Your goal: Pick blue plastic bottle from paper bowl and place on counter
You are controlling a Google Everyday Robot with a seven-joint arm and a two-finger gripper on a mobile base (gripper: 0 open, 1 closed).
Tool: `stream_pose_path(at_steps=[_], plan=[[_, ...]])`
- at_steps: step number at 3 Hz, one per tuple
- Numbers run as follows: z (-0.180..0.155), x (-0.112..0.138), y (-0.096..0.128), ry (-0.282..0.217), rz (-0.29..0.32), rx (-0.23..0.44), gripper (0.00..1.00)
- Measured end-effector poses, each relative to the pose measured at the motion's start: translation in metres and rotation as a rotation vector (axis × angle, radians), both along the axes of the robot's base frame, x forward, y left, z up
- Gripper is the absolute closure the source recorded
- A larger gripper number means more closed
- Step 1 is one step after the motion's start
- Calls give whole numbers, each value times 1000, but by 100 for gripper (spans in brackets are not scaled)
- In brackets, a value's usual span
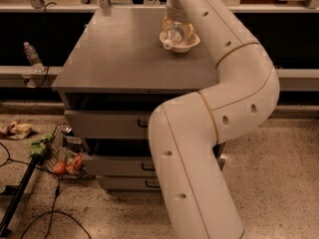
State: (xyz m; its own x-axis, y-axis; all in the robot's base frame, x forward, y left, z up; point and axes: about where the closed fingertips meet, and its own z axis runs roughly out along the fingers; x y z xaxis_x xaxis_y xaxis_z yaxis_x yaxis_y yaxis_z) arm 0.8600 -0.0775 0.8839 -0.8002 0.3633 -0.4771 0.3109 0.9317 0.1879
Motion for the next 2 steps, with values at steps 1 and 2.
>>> stream_pose_path(at_steps=[1, 2], plan=[[17, -4, 1, -23, 63, 13, 100], [54, -23, 1, -55, 174, 47, 100]])
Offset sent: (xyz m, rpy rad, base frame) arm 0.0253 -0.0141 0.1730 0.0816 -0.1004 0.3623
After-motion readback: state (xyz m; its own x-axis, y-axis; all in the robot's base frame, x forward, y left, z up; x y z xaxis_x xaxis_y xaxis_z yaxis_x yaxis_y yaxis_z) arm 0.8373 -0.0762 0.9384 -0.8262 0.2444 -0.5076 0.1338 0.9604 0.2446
